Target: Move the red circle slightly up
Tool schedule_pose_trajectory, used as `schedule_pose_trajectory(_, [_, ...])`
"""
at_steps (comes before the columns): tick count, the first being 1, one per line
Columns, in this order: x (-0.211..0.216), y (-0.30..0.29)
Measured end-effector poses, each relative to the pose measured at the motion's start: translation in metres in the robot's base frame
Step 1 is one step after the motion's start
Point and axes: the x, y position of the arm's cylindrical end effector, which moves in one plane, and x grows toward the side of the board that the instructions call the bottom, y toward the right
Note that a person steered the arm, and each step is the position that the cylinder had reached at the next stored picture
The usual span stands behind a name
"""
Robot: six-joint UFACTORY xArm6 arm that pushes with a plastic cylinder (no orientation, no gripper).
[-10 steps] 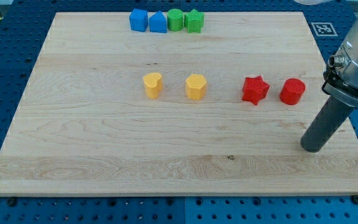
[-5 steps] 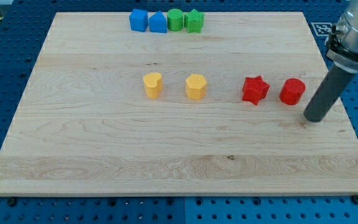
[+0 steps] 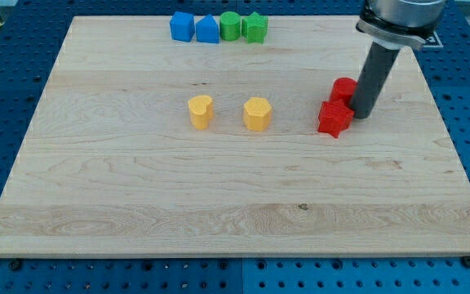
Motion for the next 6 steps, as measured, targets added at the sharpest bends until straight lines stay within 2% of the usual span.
schedule_pose_trajectory(3, [-0.006, 0.004])
schedule_pose_trajectory(6, [-0.042, 0.018])
